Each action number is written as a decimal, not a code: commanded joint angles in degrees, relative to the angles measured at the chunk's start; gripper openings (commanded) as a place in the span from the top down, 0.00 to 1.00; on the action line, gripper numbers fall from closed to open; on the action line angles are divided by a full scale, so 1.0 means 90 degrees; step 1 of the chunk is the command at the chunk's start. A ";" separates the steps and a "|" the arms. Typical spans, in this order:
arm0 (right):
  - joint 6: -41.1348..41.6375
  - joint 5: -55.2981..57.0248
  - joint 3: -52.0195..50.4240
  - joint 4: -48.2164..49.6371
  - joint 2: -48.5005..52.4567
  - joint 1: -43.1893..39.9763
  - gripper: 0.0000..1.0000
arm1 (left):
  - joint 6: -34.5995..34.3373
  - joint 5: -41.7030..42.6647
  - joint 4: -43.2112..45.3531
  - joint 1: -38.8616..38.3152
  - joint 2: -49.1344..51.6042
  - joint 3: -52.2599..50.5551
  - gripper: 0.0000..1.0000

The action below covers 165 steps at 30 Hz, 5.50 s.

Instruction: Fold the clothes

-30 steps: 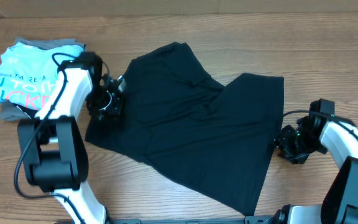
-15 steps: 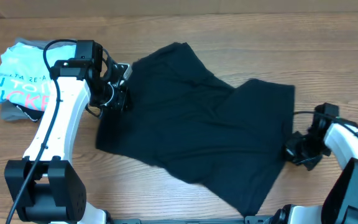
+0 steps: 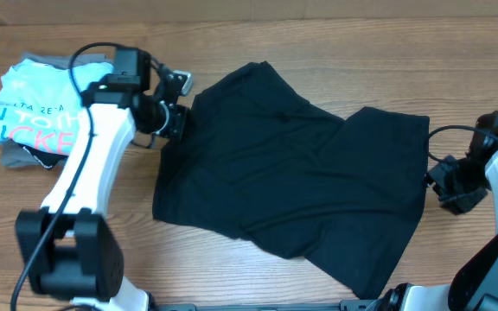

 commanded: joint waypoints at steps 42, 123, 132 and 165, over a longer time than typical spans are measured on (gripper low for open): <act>0.0716 0.0182 0.0027 0.5617 0.3036 0.1671 0.96 | -0.0658 -0.0236 0.0641 0.0180 0.0549 -0.0002 0.90; 0.0352 -0.0821 -0.1644 0.4869 0.0719 -0.0097 0.74 | -0.0559 0.0141 0.1936 0.0556 -0.0413 -0.1841 0.53; -0.0374 -0.2849 0.0401 0.3143 0.0350 -0.0097 0.63 | 0.0039 -0.0801 0.2671 -0.0250 -0.0158 -0.1843 0.66; 0.0022 -0.1678 -0.1073 0.2742 0.0546 0.1481 0.82 | -0.1183 0.0109 0.4170 0.1656 0.1353 -0.1719 0.86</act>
